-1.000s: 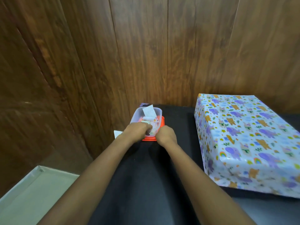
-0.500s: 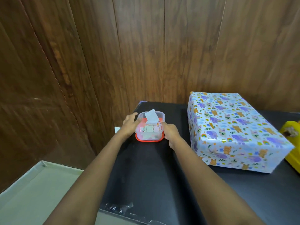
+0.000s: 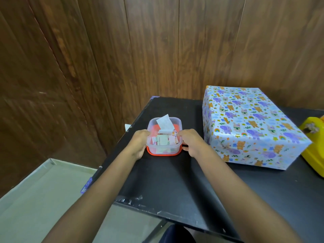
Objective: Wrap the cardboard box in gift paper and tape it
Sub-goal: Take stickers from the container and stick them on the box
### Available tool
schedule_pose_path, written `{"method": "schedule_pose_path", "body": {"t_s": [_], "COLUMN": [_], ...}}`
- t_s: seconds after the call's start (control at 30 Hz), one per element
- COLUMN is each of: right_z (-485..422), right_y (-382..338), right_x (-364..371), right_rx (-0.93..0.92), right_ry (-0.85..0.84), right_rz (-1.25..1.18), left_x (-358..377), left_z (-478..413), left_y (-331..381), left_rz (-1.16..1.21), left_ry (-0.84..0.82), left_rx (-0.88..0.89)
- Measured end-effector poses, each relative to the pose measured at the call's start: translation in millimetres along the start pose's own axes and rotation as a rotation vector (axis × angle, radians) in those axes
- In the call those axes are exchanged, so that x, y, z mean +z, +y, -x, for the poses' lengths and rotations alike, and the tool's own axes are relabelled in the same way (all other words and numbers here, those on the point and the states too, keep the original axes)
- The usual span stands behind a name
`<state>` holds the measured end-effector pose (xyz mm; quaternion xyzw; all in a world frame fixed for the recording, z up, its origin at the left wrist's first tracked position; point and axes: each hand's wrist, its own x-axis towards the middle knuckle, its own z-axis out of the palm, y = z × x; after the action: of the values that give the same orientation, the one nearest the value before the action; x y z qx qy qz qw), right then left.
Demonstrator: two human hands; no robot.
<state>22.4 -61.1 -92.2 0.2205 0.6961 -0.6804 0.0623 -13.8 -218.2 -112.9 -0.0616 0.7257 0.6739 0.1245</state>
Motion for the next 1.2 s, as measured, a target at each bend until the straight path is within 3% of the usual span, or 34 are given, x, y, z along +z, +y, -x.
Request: {"method": "schedule_pose_path", "body": {"t_s": [0.17, 0.3, 0.37, 0.47, 0.7, 0.87, 0.97, 1.2], "right_z": [20.6, 15.5, 13.3, 8.7, 9.2, -1.5, -7.2, -14.3], "right_y": [9.3, 3.3, -4.0, -11.8, -21.5, -20.9, -24.4, -28.1], "right_x": [-2.5, -0.2, 3.6, 16.0, 39.0, 41.6, 44.3, 47.7], "right_rx": [-0.041, -0.458, -0.624, -0.633, -0.560, -0.453, -0.457, -0.470], "right_ry": [0.003, 0.208, 0.158, -0.057, -0.224, -0.274, -0.284, -0.279], "right_rz": [0.104, 0.658, 0.862, 1.173, 1.468, 1.440, 1.517, 1.392], "left_x": [2.0, 5.9, 4.3, -0.7, -9.0, -9.6, -6.6, -10.5], "left_z": [20.6, 25.6, 21.0, 11.4, 3.2, 3.5, 5.7, 5.7], "left_y": [-5.4, 8.4, 11.8, 10.0, 4.6, 3.6, 3.3, 0.0], "left_rz": [-0.125, -0.637, -0.864, -1.071, -1.078, -1.062, -1.027, -0.957], "left_ry": [0.102, 0.285, 0.272, 0.205, 0.093, 0.097, 0.117, 0.112], "left_rx": [0.059, 0.317, 0.467, 0.452, 0.437, 0.444, 0.437, 0.451]}}
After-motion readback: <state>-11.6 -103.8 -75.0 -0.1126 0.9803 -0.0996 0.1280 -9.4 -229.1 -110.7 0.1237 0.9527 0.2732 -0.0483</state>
